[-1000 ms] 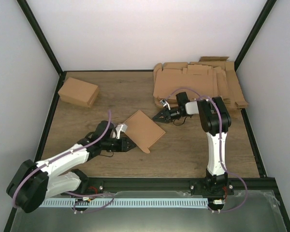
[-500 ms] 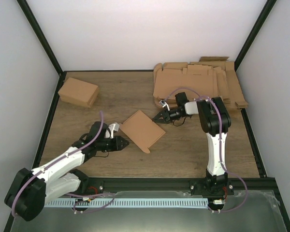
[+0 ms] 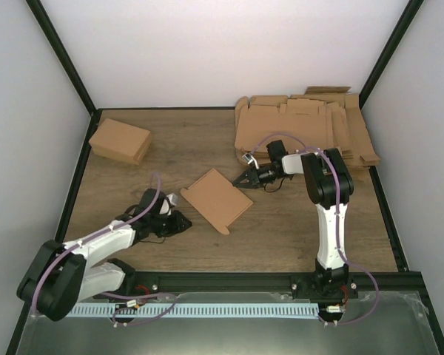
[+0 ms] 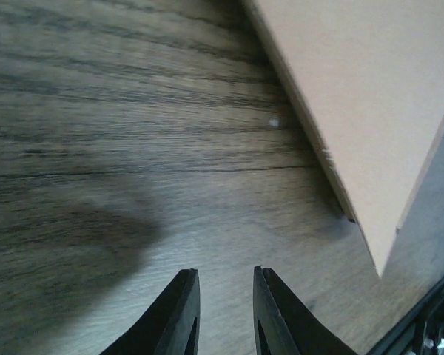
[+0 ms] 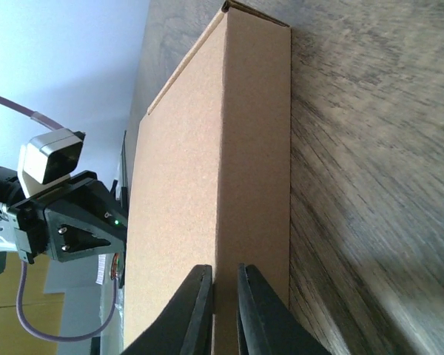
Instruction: Fold the paper box
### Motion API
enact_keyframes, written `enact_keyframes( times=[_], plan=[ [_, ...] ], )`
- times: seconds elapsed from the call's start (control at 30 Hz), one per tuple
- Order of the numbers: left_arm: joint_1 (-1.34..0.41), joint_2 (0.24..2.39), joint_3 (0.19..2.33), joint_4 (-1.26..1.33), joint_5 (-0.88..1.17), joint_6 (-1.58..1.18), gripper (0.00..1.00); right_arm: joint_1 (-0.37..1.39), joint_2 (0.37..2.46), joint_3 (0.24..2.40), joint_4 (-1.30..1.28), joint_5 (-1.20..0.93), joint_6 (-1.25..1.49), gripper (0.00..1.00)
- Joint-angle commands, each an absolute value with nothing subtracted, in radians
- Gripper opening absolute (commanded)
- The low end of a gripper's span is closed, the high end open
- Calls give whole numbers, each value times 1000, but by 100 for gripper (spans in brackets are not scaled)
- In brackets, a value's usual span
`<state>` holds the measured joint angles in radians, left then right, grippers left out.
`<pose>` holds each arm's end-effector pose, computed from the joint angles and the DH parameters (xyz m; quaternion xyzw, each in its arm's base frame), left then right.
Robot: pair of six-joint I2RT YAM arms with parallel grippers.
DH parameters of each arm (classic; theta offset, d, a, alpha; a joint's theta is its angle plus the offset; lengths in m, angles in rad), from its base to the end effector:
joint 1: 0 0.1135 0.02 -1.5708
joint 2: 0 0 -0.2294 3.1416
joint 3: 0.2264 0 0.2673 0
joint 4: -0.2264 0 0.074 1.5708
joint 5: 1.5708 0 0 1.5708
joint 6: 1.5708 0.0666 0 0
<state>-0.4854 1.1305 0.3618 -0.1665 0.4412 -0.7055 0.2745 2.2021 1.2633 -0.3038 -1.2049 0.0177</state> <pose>0.1909 -0.1329 0.0751 -0.0338 0.9288 -0.3431 0.1358 0.3578 0.1654 0.0314 -0.1959 0.7943 0.5727 0.0518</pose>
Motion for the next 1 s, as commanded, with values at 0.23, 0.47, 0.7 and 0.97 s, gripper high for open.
enact_keyframes(
  times=[0.23, 0.47, 0.7, 0.97],
  plan=[
    [-485, 1386, 327, 178, 517, -823, 23, 253, 2244, 1280, -321, -1006, 22, 2],
    [-492, 1624, 440, 433, 554, -874, 20, 252, 2246, 1283, -318, -1021, 21, 2],
    [-531, 1771, 717, 427, 574, -835, 20, 294, 2171, 1267, -304, -964, 24, 7],
    [-537, 1789, 748, 309, 570, -758, 21, 358, 2091, 1237, -254, -924, 24, 12]
  ],
)
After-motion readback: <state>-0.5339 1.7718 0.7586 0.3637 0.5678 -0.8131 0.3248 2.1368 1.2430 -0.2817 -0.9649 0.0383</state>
